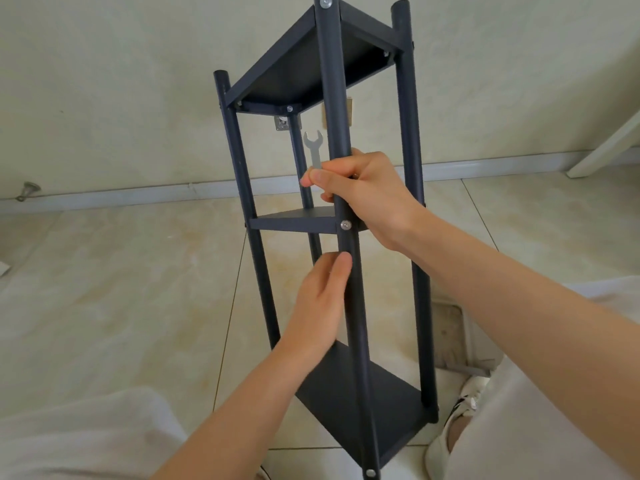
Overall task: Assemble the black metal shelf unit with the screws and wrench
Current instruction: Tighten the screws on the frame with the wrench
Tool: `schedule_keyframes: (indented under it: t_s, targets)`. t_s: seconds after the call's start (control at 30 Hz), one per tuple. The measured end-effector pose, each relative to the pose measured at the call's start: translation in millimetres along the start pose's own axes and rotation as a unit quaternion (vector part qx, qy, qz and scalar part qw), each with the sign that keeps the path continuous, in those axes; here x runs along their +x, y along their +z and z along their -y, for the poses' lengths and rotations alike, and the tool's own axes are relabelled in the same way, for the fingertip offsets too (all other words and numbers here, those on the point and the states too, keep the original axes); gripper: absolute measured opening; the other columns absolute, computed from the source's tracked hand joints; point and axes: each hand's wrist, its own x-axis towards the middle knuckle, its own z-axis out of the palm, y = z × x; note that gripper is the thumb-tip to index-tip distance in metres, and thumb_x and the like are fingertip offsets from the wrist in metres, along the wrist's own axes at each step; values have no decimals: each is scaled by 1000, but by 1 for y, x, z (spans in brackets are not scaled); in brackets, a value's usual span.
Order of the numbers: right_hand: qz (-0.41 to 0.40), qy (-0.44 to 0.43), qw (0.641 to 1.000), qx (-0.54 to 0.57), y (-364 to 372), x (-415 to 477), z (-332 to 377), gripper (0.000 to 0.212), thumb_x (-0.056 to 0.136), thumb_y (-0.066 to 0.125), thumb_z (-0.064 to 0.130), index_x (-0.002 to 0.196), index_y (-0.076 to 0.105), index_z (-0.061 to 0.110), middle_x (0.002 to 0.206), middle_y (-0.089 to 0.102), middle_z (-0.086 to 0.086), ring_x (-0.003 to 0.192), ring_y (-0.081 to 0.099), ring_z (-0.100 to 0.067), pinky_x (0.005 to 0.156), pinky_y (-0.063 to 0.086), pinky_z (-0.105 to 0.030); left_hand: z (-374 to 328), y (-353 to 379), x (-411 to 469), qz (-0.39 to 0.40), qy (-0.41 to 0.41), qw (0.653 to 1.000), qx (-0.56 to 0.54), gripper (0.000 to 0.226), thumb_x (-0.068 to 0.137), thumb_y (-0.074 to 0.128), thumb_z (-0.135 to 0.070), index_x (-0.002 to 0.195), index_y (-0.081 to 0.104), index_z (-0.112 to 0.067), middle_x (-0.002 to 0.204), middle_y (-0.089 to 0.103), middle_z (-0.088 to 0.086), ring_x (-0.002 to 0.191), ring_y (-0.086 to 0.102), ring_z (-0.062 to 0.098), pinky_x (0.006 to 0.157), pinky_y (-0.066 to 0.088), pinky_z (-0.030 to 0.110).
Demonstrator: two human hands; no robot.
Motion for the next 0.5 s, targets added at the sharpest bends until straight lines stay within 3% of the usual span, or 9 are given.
schedule_keyframes:
  t_s: [0.07,0.13,0.2,0.3,0.37,0.5]
  targets:
    - [-5,-11,1000,7,5,0,2,17,94,65,22,85,77,29,98,63,5,76,62,7,64,47,-6,-5,7,-2,-30,1,999,-45,31,100,44,-50,103,64,-27,84,70,-15,81,71,7,77,55,18]
    - [-13,-15,1000,12,10,2,3,18,94,65,23,83,77,31,103,63,-3,73,60,4,67,47,-10,-7,12,-3,-85,3,992,-89,33,103,46,-42,93,66,-18,66,63,-7,57,62,9,59,52,16]
    - [-22,-16,999,19,14,4,4,17,93,66,26,82,77,33,99,65,1,80,58,-4,73,46,-18,-6,14,-1,-133,26,987,-82,40,104,45,-43,80,61,-15,57,52,-5,48,47,9,47,43,19]
    - [-18,-16,1000,15,17,7,3,17,94,65,26,83,77,33,94,64,-2,92,57,-14,84,48,-28,-2,11,5,-168,59,982,-64,47,103,46,-46,68,53,-16,55,46,-3,50,41,12,49,36,29]
    - [-7,-19,1000,-5,17,9,2,16,94,65,26,86,78,31,89,60,-6,94,54,-12,90,46,-30,2,8,8,-177,70,980,-53,50,102,45,-49,66,52,-15,55,46,-2,50,42,14,53,35,34]
    - [11,-27,999,-20,14,12,2,16,95,63,25,90,77,29,78,63,24,85,56,10,82,42,-14,8,5,14,-178,75,980,-49,55,102,43,-51,68,53,-9,54,44,-2,47,38,13,47,33,28]
